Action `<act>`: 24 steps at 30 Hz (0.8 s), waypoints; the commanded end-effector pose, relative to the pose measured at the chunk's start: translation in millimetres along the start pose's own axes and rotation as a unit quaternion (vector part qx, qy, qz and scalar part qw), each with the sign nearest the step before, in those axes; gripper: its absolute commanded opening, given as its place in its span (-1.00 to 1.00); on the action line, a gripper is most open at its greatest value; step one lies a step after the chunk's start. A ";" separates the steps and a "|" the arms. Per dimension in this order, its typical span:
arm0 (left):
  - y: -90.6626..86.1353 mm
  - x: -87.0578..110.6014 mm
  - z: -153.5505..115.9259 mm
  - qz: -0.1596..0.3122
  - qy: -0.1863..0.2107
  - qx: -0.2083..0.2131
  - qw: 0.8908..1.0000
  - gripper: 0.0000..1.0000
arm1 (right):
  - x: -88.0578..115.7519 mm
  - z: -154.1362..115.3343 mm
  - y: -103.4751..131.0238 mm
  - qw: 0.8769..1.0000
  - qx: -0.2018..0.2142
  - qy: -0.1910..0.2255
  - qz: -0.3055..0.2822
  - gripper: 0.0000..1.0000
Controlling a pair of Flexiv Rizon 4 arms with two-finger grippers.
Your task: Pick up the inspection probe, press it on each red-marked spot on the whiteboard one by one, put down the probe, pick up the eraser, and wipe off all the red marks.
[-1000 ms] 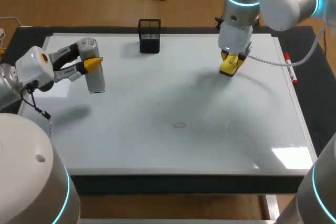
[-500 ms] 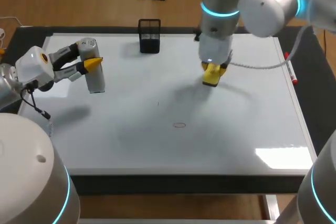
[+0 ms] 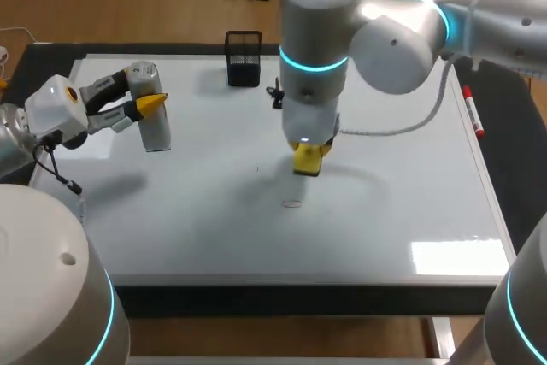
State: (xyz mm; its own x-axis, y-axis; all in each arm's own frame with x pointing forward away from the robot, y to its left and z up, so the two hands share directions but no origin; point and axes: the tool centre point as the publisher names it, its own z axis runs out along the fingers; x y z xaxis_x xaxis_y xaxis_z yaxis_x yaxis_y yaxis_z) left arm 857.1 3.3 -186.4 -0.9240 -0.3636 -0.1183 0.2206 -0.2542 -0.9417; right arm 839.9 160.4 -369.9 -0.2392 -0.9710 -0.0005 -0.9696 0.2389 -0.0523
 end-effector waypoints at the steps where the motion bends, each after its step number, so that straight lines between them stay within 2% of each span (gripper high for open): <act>1: -1.1 0.2 0.0 0.000 0.000 0.000 1.000 -1.00 | -15.4 3.5 16.0 1.000 0.019 0.009 -0.006 -1.00; 12: -1.1 0.2 0.0 0.000 0.000 0.000 1.000 -1.00 | -42.3 16.3 55.9 0.998 -0.002 -0.003 -0.055 -1.00; 24: -1.1 0.2 0.0 0.000 0.000 0.000 1.000 -1.00 | -48.6 34.1 72.6 0.997 -0.014 -0.009 -0.078 -1.00</act>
State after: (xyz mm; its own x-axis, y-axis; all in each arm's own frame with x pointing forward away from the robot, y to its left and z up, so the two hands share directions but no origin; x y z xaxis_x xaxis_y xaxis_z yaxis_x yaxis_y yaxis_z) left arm 857.0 3.3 -186.5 -0.9240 -0.3637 -0.1183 0.2206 -0.2542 -0.9417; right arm 784.3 222.1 -403.0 -0.0855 -0.9963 -0.0124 -0.9961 0.0857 -0.0222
